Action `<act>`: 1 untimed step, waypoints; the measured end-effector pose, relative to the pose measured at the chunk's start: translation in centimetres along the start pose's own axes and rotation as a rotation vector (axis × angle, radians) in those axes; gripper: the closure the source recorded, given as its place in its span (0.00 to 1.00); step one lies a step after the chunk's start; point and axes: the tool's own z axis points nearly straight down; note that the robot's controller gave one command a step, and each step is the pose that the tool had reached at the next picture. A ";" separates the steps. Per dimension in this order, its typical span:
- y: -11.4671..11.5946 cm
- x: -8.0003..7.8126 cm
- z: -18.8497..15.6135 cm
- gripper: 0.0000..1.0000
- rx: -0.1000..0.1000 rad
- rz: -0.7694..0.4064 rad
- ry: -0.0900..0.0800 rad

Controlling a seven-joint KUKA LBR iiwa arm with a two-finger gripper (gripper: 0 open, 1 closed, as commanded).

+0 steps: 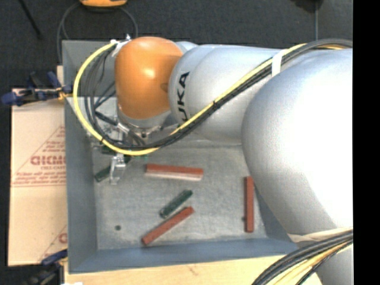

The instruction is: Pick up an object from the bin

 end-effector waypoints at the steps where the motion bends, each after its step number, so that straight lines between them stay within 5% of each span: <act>1: -0.1 -0.2 -0.5 0.00 -0.002 0.003 -0.008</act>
Offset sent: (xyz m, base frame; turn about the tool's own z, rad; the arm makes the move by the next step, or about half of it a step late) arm -0.0004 -0.0097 -0.0927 -0.1267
